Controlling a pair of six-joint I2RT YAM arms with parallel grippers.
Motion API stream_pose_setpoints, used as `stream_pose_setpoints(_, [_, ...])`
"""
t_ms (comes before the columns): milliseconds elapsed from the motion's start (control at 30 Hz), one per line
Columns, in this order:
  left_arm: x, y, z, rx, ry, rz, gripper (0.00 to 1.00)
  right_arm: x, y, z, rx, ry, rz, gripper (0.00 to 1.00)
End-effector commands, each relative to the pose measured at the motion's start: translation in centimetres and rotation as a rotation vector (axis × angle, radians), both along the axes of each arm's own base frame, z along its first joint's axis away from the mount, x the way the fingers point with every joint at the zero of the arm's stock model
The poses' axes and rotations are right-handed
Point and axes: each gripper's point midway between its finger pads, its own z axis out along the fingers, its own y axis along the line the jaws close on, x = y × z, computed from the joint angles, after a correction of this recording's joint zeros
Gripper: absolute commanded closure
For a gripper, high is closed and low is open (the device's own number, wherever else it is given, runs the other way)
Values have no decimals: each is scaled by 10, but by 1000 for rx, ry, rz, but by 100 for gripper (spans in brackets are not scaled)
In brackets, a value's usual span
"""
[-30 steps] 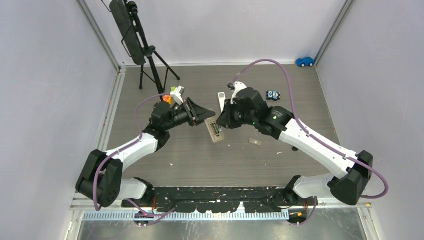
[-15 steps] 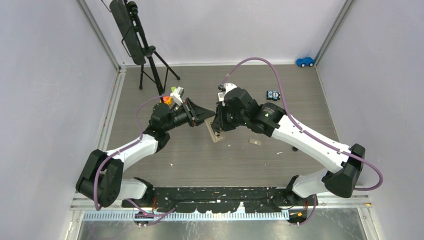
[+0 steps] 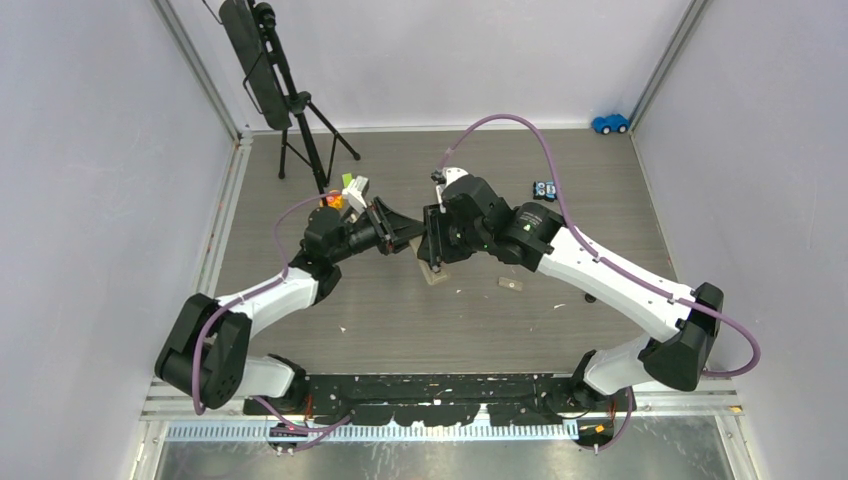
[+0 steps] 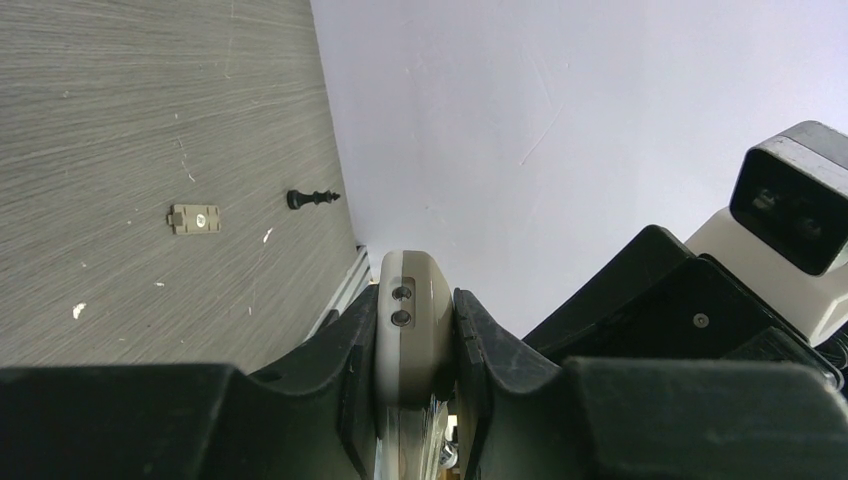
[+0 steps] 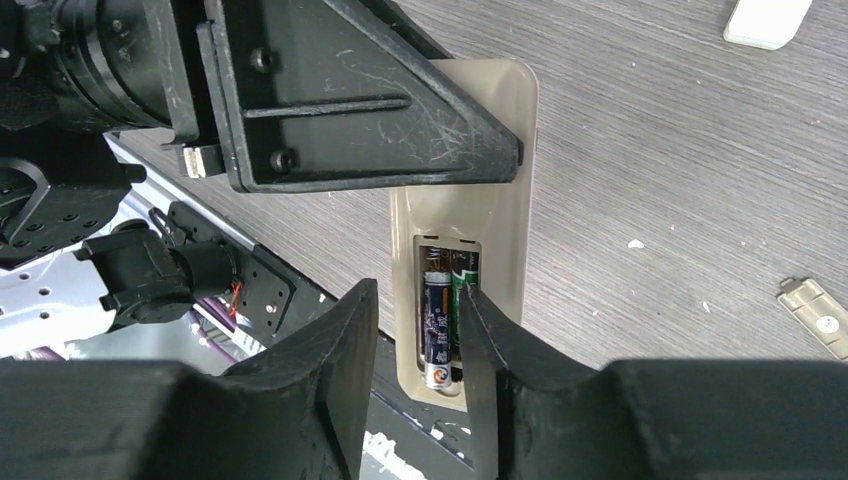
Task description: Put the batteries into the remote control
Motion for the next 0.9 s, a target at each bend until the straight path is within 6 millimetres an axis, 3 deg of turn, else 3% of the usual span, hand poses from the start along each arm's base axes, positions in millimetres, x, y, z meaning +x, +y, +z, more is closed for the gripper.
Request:
stream_pose_setpoints(0, [-4,-2,21,-59,-69,-22,100,3,-1,31,68,-56,-30,56])
stream_pose_setpoints(167, [-3,-2,24,-88,-42,-18,100,0,-4,48,182,-102,-66,48])
stream_pose_setpoints(333, [-6,5,35,-222,129,11,100,-9,-15,100,471,-237,-94,44])
stream_pose_setpoints(467, [-6,12,48,-299,172,44,100,-14,-35,122,663,-291,-179,38])
stream_pose_setpoints(667, [0,28,69,-439,258,124,100,-18,-43,116,844,-175,-287,34])
stream_pose_setpoints(867, [-3,28,87,-456,214,107,100,-20,-43,112,969,-104,-325,31])
